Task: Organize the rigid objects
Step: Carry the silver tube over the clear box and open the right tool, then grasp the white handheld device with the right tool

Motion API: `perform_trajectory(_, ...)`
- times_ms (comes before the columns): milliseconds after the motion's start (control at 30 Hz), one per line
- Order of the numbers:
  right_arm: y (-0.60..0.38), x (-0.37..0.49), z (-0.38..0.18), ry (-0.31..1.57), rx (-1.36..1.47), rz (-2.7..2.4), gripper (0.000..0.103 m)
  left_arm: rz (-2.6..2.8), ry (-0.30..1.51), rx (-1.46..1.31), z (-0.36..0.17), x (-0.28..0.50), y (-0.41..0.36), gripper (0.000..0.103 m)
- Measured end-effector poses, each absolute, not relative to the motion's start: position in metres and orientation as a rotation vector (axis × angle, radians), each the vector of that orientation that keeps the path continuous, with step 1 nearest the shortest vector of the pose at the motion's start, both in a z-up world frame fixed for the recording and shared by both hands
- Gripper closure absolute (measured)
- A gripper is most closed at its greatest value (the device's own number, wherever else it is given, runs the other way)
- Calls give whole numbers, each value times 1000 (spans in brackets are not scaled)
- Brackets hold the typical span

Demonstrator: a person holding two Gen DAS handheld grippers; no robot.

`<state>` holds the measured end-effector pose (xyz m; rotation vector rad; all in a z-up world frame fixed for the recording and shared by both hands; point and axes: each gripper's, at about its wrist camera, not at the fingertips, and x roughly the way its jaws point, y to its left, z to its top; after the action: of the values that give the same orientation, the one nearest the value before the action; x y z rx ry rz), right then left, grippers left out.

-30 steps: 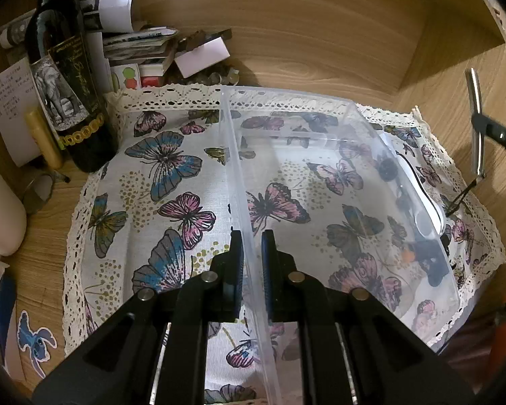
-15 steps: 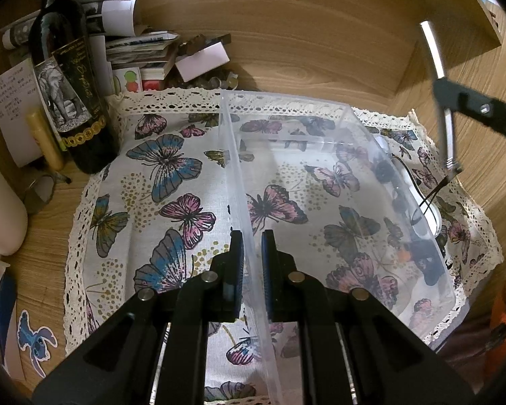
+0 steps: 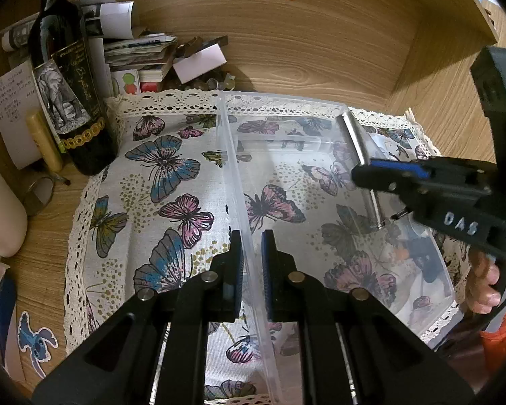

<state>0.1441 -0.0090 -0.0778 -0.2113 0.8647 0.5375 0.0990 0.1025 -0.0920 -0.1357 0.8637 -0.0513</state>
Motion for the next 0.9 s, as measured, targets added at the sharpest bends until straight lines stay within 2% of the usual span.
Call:
perform_trajectory(433,4,131,-84,850,-301,539,87,-49,862,-131,-93,99,102,93)
perform_trajectory(500,3,128,-80,839,-304,527,80,-49,861,-131,-93,99,103,93)
perform_trajectory(567,-1,125,-77,821,-300,509,58,-49,861,-132,-93,99,103,93)
perform_trajectory(600,-3,124,-75,810,-296,497,52,-48,861,-130,-93,99,102,93)
perform_trajectory(633,-5,122,-73,798,-291,482,42,-47,861,-130,-93,99,102,93)
perform_trajectory(667,-9,121,-70,782,-285,462,37,-47,861,-130,-93,99,102,93)
perform_trajectory(733,-17,118,-63,755,-273,417,22,-48,861,-128,-93,99,102,93)
perform_trajectory(800,-28,116,-56,728,-252,364,14,-48,861,-129,-93,99,103,93)
perform_trajectory(867,-38,114,-51,710,-226,339,0,-48,861,-129,-93,99,103,93)
perform_trajectory(900,-44,112,-48,695,-215,328,0,-48,860,-129,-93,99,103,93)
